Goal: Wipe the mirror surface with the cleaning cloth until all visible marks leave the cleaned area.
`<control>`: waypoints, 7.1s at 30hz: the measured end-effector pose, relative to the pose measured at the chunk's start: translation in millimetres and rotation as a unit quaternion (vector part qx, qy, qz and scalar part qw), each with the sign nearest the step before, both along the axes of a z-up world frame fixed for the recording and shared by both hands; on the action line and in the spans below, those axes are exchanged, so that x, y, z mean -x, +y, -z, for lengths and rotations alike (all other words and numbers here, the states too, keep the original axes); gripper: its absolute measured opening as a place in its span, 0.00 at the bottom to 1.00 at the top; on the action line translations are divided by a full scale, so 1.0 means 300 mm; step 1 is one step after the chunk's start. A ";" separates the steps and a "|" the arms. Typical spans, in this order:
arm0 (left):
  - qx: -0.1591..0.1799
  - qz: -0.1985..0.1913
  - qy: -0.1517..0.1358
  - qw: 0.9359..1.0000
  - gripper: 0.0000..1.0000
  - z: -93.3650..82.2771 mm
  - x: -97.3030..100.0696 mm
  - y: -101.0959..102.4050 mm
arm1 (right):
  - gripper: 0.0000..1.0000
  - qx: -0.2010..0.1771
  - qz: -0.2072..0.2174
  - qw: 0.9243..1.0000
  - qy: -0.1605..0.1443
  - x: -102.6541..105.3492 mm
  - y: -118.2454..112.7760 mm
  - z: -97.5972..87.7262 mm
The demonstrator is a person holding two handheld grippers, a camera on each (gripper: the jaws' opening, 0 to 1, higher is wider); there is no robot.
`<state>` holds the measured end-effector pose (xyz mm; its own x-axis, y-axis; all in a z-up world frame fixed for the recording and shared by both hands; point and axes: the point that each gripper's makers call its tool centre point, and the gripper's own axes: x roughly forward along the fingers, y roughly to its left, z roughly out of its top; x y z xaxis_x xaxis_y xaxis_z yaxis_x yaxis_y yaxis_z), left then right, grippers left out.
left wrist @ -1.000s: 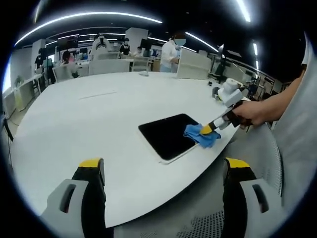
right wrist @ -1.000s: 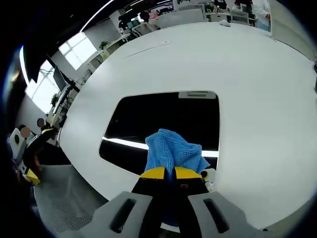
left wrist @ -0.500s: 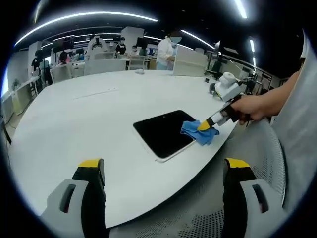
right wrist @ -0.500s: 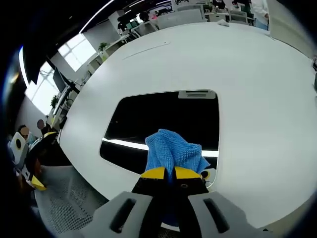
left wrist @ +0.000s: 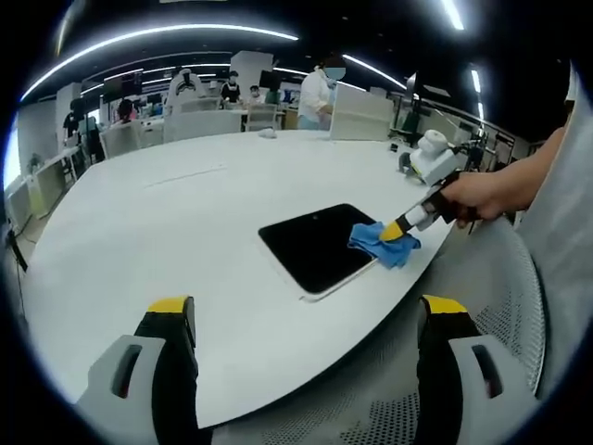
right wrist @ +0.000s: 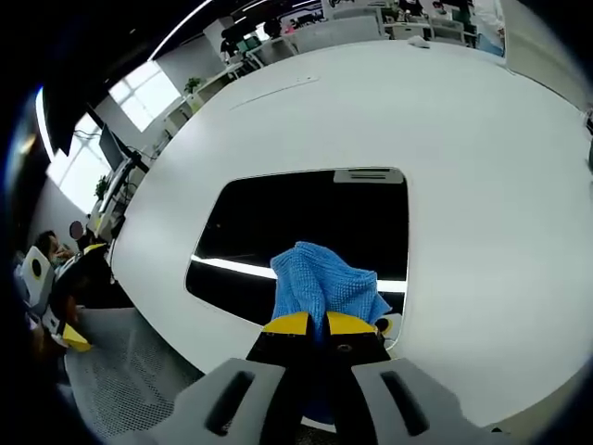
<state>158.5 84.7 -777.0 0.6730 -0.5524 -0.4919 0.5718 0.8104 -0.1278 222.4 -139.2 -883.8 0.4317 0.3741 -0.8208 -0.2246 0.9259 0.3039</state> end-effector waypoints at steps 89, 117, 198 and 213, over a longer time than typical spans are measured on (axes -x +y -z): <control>-0.034 0.002 0.009 0.999 0.96 0.045 -0.010 0.032 | 0.00 0.008 0.030 0.999 -0.015 -0.228 -0.136 0.003; -0.021 0.003 0.022 1.000 0.99 0.063 -0.014 0.040 | 0.00 0.020 0.029 0.999 -0.027 -0.383 -0.149 0.012; -0.031 -0.034 0.028 0.999 0.99 0.082 -0.084 0.109 | 0.13 0.058 0.035 0.995 -0.070 -0.273 -0.487 -0.014; -0.036 -0.055 0.036 0.997 0.99 0.116 -0.102 0.147 | 0.94 0.014 -0.013 0.983 -0.184 -0.191 -0.620 -0.184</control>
